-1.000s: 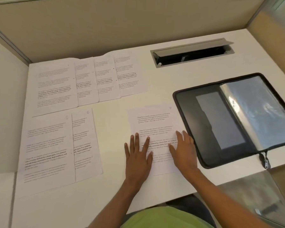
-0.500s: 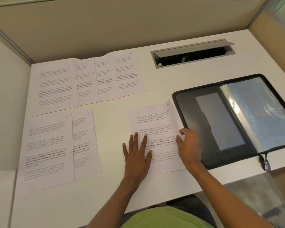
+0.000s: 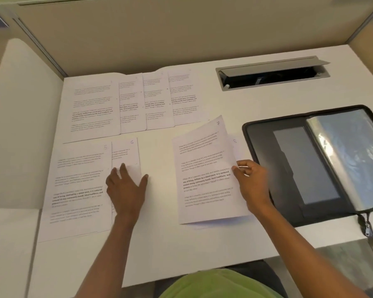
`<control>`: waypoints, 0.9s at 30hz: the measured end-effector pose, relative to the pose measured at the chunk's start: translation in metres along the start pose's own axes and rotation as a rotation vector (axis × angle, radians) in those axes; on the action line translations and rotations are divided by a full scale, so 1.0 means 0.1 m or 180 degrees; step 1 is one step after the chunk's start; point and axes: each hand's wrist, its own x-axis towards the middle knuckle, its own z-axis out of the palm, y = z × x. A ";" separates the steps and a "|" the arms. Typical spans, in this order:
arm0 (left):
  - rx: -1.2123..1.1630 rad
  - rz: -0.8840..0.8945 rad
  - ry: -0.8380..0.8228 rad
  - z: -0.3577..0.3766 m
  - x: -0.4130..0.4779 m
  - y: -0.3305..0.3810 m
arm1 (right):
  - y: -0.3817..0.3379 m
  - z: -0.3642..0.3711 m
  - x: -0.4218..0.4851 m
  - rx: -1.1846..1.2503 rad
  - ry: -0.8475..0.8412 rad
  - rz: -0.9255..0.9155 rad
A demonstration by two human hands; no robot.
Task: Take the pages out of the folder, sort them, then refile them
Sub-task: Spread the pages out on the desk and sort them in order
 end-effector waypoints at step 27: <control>0.0083 -0.0036 -0.0068 -0.14 0.12 -0.02 | -0.14 1.53 -0.10 -0.0078 -0.0710 0.0299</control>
